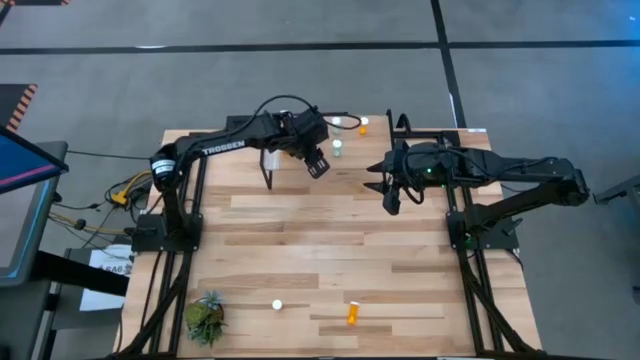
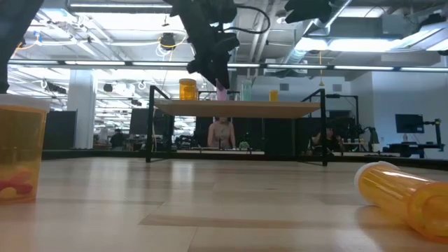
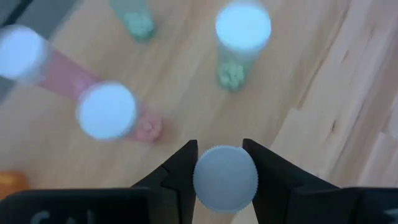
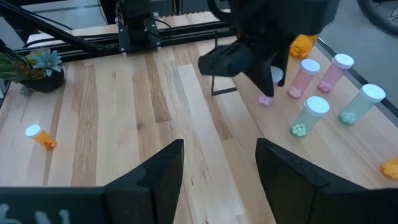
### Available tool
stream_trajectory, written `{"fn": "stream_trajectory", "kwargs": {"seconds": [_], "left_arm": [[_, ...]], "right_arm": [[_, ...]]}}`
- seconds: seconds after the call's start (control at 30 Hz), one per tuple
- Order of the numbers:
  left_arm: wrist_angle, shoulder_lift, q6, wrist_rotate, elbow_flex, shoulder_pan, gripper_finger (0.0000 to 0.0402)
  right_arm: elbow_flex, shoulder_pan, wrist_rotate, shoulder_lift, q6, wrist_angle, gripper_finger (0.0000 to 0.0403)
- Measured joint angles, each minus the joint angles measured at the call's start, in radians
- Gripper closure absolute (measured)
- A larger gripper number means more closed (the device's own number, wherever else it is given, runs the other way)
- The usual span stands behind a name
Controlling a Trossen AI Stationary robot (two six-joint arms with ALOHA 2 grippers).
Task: Pick and place medicine bottles onto shelf by color
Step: Adjust the pink pill bottles, then put the left small orange pill bottle on the shelf aligned with the other small orange pill bottle
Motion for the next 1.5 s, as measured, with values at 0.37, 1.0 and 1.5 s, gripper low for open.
{"fn": "stream_trajectory", "kwargs": {"seconds": [0.37, 1.0, 1.5], "left_arm": [[0.003, 0.041, 0.016, 0.015, 0.001, -0.006, 0.0296], [0.002, 0.042, -0.002, -0.006, 0.001, 0.003, 0.0253], [0.018, 0.042, -0.02, -0.007, 0.001, 0.003, 0.0183]], "right_arm": [[0.0, 0.0, 0.0, 0.0, 0.003, -0.002, 0.0182], [0.0, 0.0, 0.0, 0.0, 0.003, -0.001, 0.0182], [0.0, 0.0, 0.0, 0.0, 0.003, -0.001, 0.0182]]}}
